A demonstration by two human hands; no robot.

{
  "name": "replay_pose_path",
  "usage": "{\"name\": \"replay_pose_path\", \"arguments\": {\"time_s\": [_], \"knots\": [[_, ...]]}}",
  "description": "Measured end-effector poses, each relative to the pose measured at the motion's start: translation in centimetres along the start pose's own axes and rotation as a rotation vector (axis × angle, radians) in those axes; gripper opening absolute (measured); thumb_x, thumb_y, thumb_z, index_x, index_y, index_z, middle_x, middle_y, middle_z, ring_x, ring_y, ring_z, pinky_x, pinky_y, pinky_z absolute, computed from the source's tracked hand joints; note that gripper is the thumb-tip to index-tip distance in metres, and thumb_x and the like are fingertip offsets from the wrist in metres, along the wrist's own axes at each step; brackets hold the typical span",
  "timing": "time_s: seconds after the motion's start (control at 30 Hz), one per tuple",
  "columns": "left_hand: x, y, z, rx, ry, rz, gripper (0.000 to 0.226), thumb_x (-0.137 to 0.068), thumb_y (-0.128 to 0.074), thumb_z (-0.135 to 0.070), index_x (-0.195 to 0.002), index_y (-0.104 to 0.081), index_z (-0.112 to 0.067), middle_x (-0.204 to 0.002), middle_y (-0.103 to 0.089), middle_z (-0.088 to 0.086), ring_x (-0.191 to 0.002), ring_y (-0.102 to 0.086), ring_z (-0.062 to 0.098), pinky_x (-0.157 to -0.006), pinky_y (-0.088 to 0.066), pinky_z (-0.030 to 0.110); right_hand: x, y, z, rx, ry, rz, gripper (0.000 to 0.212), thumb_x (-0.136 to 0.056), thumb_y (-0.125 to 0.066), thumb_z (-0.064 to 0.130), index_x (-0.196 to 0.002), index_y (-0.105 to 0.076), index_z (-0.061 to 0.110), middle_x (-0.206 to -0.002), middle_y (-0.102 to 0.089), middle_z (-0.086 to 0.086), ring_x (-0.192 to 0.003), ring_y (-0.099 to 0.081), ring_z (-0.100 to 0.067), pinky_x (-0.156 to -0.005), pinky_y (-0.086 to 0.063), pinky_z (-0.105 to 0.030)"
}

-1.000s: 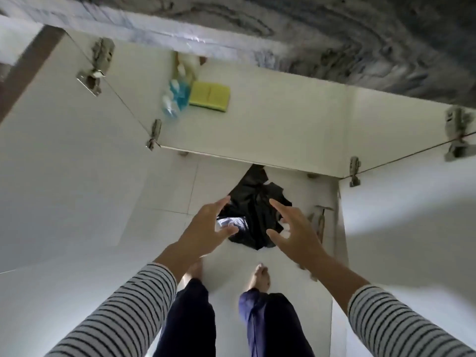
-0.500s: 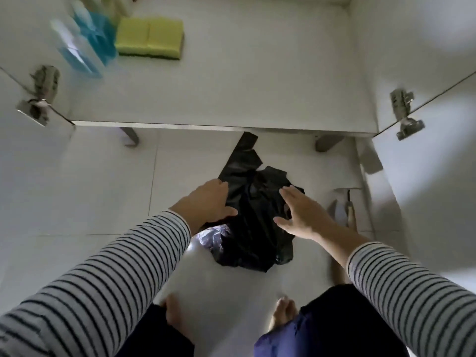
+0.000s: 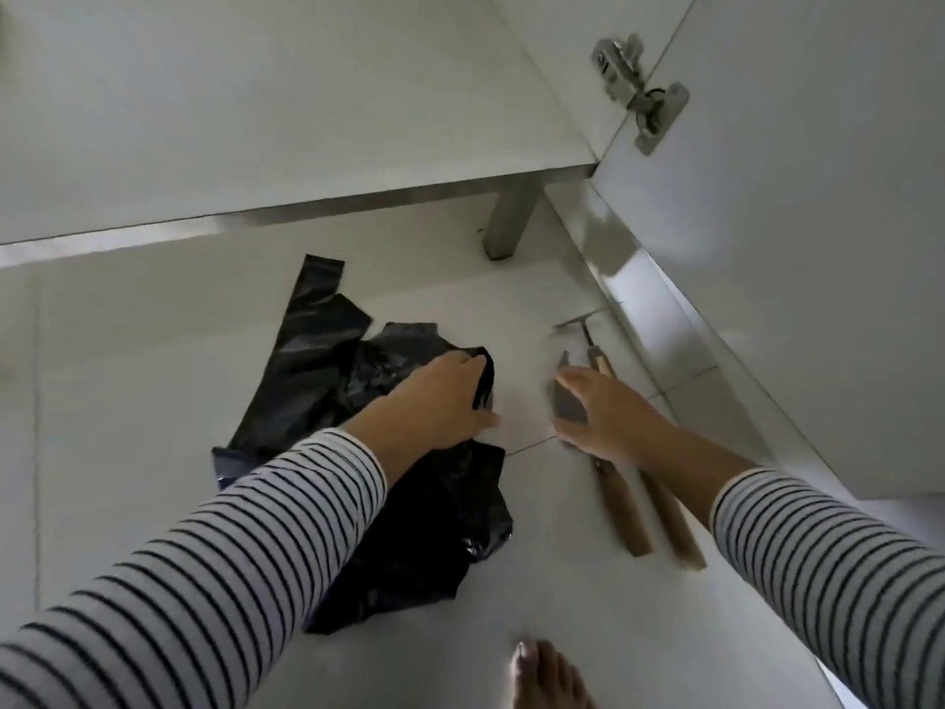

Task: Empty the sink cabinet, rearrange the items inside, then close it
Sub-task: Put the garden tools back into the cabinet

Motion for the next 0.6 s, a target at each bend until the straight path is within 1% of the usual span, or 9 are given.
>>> {"name": "replay_pose_path", "arguments": {"time_s": [0.1,0.17,0.27,0.33,0.4,0.43,0.5,0.57,0.6], "knots": [[-2.3,-3.8,-2.9,0.095,-0.062,0.029,0.076,-0.090,-0.052,-0.045,-0.149,-0.010,-0.020,-0.152,-0.021,0.006,-0.139,-0.022,0.026,-0.109,-0.026,0.036,1.1,-0.9,-4.6,-0.035,-0.104,-0.058,0.066,-0.091,-0.054,0.041,-0.146,-0.027,0.017,-0.153,-0.028,-0.002,-0.138,-0.031,-0.021,-0.108,-0.032,-0.033],[-3.2,-6.3,-4.6,0.176,-0.095,0.032,0.076,-0.089,-0.053,-0.046,-0.149,-0.011,-0.025,-0.146,-0.031,0.009,-0.135,-0.028,0.027,-0.105,-0.029,0.034,1.6,-2.0,-7.3,-0.073,-0.170,-0.074,0.066,-0.091,-0.054,0.040,-0.147,-0.024,0.024,-0.153,-0.028,-0.005,-0.139,-0.029,-0.023,-0.111,-0.031,-0.037],[-4.2,-10.2,-6.7,0.270,-0.101,0.076,0.078,-0.086,-0.055,-0.049,-0.148,-0.010,-0.032,-0.136,-0.042,0.011,-0.126,-0.039,0.028,-0.099,-0.034,0.033,2.5,-3.6,-10.6,-0.145,-0.242,-0.085,0.065,-0.089,-0.056,0.039,-0.145,-0.024,0.036,-0.149,-0.031,-0.009,-0.137,-0.029,-0.029,-0.110,-0.032,-0.044],[-4.7,-12.9,-7.8,0.333,-0.081,0.110,0.082,-0.082,-0.060,-0.052,-0.146,-0.010,-0.039,-0.132,-0.047,0.013,-0.121,-0.046,0.028,-0.095,-0.039,0.033,3.0,-4.6,-12.1,-0.198,-0.281,-0.081,0.062,-0.088,-0.059,0.033,-0.142,-0.030,0.041,-0.145,-0.035,-0.008,-0.133,-0.035,-0.027,-0.106,-0.035,-0.040],[-5.1,-14.9,-8.7,0.436,-0.041,0.123,0.084,-0.078,-0.064,-0.053,-0.144,-0.012,-0.043,-0.129,-0.052,0.015,-0.115,-0.052,0.029,-0.094,-0.045,0.036,3.1,-5.4,-13.1,-0.234,-0.275,-0.087,0.062,-0.086,-0.062,0.024,-0.139,-0.036,0.041,-0.129,-0.048,-0.008,-0.115,-0.048,-0.022,-0.092,-0.040,-0.028],[-5.3,-15.7,-9.2,0.481,-0.027,0.124,0.085,-0.078,-0.066,-0.051,-0.144,-0.013,-0.044,-0.127,-0.054,0.015,-0.114,-0.053,0.029,-0.095,-0.046,0.038,3.1,-5.8,-13.4,-0.248,-0.261,-0.088,0.062,-0.085,-0.063,0.021,-0.138,-0.038,0.042,-0.120,-0.052,-0.007,-0.105,-0.053,-0.020,-0.085,-0.040,-0.024],[-5.6,-16.5,-10.2,0.542,-0.007,0.107,0.085,-0.078,-0.068,-0.044,-0.145,-0.016,-0.041,-0.127,-0.055,0.010,-0.113,-0.054,0.024,-0.096,-0.045,0.034,3.2,-6.6,-14.2,-0.279,-0.252,-0.076,0.063,-0.084,-0.065,0.018,-0.136,-0.040,0.043,-0.109,-0.056,-0.006,-0.092,-0.055,-0.017,-0.076,-0.038,-0.020],[-6.1,-16.9,-11.1,0.573,-0.006,0.072,0.086,-0.078,-0.071,-0.038,-0.146,-0.018,-0.036,-0.123,-0.058,0.007,-0.109,-0.056,0.020,-0.093,-0.045,0.026,3.3,-7.1,-14.6,-0.307,-0.256,-0.077,0.064,-0.082,-0.067,0.016,-0.135,-0.043,0.042,-0.109,-0.057,-0.005,-0.092,-0.056,-0.015,-0.076,-0.038,-0.019],[-6.3,-16.9,-11.4,0.586,-0.001,0.058,0.087,-0.077,-0.072,-0.036,-0.146,-0.019,-0.035,-0.123,-0.058,0.006,-0.108,-0.057,0.019,-0.092,-0.045,0.025,3.4,-7.2,-14.6,-0.331,-0.252,-0.090,0.064,-0.081,-0.068,0.015,-0.135,-0.044,0.040,-0.112,-0.059,-0.004,-0.096,-0.058,-0.017,-0.079,-0.041,-0.020]]}}
Point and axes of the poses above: each hand's wrist, its own x-axis away from the middle knuckle, its own y-axis out of the back of the hand, z = x × y, the point moved 7 cm from there along -x, towards the middle knuckle
